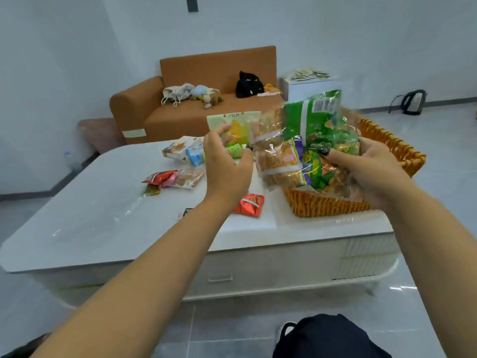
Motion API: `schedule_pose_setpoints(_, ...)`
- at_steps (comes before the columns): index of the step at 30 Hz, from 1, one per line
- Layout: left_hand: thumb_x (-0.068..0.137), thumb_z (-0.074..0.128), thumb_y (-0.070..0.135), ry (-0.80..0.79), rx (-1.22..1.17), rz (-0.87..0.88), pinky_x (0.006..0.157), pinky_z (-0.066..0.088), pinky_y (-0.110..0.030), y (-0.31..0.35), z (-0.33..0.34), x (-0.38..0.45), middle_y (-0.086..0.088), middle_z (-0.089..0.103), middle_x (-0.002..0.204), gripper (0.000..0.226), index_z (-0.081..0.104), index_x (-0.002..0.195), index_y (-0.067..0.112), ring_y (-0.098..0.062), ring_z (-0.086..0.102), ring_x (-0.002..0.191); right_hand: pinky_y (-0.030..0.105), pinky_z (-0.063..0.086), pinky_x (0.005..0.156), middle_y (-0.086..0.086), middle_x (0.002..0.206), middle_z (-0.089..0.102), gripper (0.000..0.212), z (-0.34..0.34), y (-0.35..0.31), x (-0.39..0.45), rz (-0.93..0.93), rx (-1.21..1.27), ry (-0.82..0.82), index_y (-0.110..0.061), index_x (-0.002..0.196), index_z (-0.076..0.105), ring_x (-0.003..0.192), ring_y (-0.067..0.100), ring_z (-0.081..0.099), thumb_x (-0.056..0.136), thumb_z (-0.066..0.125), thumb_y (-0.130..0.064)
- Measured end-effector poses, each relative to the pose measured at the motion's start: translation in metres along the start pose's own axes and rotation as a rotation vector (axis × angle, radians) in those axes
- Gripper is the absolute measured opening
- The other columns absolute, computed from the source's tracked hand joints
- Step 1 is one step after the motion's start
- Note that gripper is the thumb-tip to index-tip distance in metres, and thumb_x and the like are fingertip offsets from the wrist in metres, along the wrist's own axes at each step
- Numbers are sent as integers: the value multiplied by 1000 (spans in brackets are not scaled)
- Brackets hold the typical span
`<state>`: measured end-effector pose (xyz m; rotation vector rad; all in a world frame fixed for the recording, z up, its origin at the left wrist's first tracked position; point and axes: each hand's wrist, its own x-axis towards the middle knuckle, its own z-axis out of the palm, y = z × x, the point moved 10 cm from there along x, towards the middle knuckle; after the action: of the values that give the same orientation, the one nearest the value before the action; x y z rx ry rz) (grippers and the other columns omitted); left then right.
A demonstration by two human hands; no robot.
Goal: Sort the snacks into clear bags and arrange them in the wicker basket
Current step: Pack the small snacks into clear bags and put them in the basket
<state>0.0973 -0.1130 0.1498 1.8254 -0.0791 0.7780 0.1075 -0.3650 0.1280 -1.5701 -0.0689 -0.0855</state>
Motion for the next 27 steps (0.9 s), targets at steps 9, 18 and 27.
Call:
schedule_pose_setpoints(9, 98, 54, 34, -633, 451, 52, 120, 18, -40, -32, 154, -29, -6, 17, 162, 37, 59, 133, 23, -24, 12, 150, 34, 57, 80, -4, 102, 65, 25, -90, -31, 65, -226, -58, 647, -21, 101, 60, 92, 13, 65, 80, 73, -24)
schedule_pose_setpoints(18, 101, 49, 26, -362, 387, 79, 89, 49, -35, -48, 154, -50, -11, 38, 154, 29, 62, 127, 22, -34, 60, 116, 29, 38, 68, 10, 92, 59, 22, -106, -5, 108, -127, -754, 614, -7, 103, 63, 84, 26, 53, 88, 62, -22)
schedule_pose_setpoints(27, 98, 57, 29, -291, 389, 157, 83, 54, -36, -49, 150, -48, -12, 47, 147, 30, 66, 125, 23, -32, 66, 106, 33, 40, 63, 12, 88, 54, 14, -79, -32, 166, -77, -1218, 436, -7, 90, 55, 79, 30, 51, 80, 64, -7)
